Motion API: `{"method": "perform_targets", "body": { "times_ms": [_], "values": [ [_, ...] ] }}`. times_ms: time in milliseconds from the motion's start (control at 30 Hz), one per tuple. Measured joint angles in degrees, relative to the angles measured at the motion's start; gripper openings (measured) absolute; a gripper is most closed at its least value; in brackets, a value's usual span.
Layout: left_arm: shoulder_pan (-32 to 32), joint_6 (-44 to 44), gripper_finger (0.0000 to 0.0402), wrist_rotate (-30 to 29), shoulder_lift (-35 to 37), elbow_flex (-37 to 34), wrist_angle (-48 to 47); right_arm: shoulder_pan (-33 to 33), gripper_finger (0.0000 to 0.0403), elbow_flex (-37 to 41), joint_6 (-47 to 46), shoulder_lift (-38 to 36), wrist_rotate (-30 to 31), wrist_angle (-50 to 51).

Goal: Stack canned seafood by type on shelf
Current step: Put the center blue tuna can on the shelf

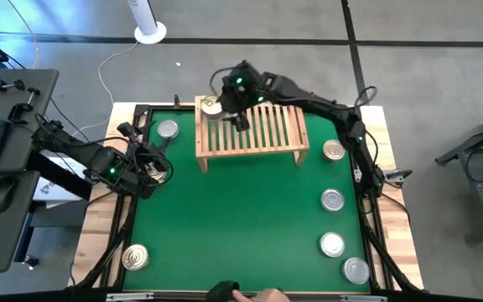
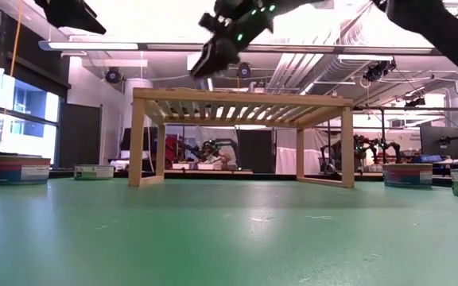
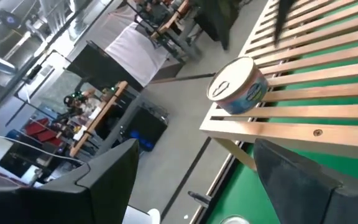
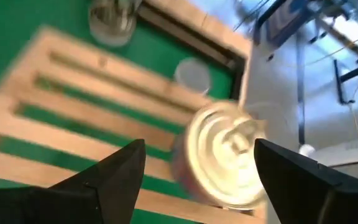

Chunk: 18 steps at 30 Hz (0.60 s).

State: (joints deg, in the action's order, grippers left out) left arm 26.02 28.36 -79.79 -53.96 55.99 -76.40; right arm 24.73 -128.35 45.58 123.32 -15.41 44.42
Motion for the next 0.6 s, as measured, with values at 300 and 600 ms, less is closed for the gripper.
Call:
{"method": "perform_targets", "body": {
  "times_ms": [300, 600],
  "values": [
    [0.0, 1.6, 0.0305, -0.2, 0.0, 0.0, 0.1, 2.2, 0.0296, 0.5, -10.9, -2.2, -7.6, 2.5],
    [-0.1, 1.6, 0.0305, -0.4, 0.0, 0.0, 0.0, 1.1, 0.0295, 3.1, -15.2, 4.0, -8.4, -5.8]
  ]
}}
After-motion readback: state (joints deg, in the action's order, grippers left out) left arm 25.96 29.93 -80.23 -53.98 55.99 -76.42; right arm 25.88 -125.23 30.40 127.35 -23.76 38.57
